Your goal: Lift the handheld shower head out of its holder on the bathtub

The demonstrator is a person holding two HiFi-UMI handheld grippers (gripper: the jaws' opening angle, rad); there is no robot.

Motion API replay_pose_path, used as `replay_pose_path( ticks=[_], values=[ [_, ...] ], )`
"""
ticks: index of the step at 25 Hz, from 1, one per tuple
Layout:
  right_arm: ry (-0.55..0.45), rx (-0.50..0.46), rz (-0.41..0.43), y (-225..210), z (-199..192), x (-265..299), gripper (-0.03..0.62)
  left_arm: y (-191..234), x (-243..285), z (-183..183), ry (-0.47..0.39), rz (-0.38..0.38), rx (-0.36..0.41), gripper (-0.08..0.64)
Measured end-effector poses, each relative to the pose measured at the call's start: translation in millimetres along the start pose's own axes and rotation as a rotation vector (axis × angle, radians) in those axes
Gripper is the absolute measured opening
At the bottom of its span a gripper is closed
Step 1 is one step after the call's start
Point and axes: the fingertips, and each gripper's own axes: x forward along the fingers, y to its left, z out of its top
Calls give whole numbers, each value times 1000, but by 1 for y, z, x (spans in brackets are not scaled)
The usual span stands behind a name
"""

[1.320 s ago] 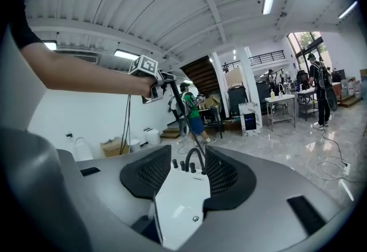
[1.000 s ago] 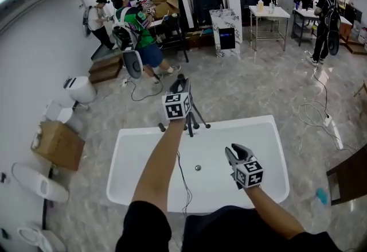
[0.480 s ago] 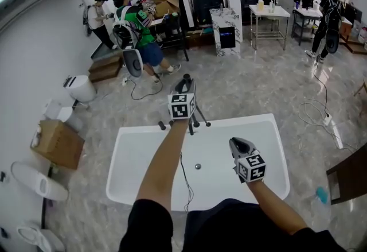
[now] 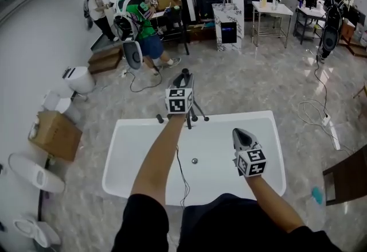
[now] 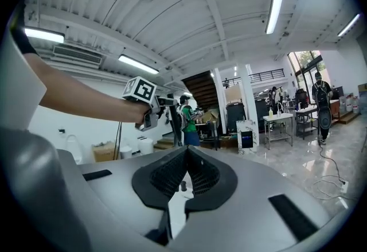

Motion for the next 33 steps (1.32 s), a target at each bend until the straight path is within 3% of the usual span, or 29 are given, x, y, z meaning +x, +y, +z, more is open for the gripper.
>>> replay_pose_path(
  ticks=[4,8,15,33],
  values=[
    [-7,16,-5,-6,8,3,-2,-1,0,0,13,-5,11,132],
    [3,13,-1,-5,8,7,-2,-4,2,0,31,-19,81,132],
    [9,14,-9,-13,5,7,-2,-18,-3,-2,39,-42,106,135],
    [32,-1,15,-7,0,27,-2,3,10,-2,24,-45,78,135]
  ],
)
